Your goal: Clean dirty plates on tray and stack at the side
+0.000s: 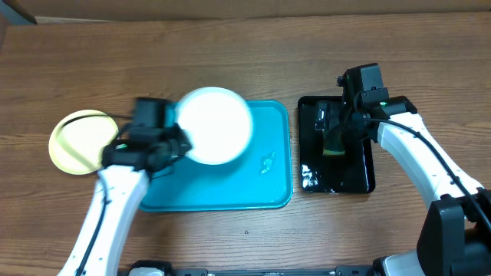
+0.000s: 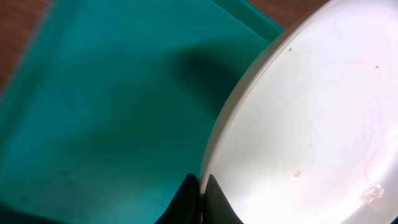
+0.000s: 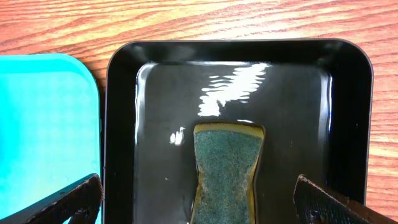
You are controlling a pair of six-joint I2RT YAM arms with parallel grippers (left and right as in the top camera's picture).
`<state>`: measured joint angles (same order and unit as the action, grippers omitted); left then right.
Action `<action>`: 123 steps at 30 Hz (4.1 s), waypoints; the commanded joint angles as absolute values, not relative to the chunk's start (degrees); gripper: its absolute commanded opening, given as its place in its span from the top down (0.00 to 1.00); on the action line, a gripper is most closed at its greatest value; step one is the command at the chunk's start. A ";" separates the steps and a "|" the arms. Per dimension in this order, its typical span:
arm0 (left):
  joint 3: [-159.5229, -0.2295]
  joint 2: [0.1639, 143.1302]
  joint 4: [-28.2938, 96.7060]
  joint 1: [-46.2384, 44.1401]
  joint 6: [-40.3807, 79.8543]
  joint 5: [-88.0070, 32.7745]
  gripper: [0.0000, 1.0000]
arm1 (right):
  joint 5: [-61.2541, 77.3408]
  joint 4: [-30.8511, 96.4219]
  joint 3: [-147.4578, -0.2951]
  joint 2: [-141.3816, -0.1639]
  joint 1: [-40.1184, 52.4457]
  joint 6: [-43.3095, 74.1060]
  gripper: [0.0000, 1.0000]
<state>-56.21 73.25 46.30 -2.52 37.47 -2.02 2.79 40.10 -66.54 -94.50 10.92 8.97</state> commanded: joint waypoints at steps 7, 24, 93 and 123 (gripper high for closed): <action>-56.05 72.53 48.51 26.39 34.50 1.85 0.96 | 3.25 39.97 -67.09 -93.93 10.85 8.93 0.00; -56.03 87.90 33.50 45.34 36.84 -1.08 0.96 | 3.25 39.99 -67.09 -93.93 10.85 8.93 0.00; -56.05 91.07 26.33 3.40 20.75 -19.44 0.00 | 3.07 39.90 -67.09 -94.15 10.85 8.91 0.00; -56.05 91.07 26.33 3.40 20.75 -19.44 0.00 | 3.07 39.99 -67.09 -62.57 11.20 8.93 0.00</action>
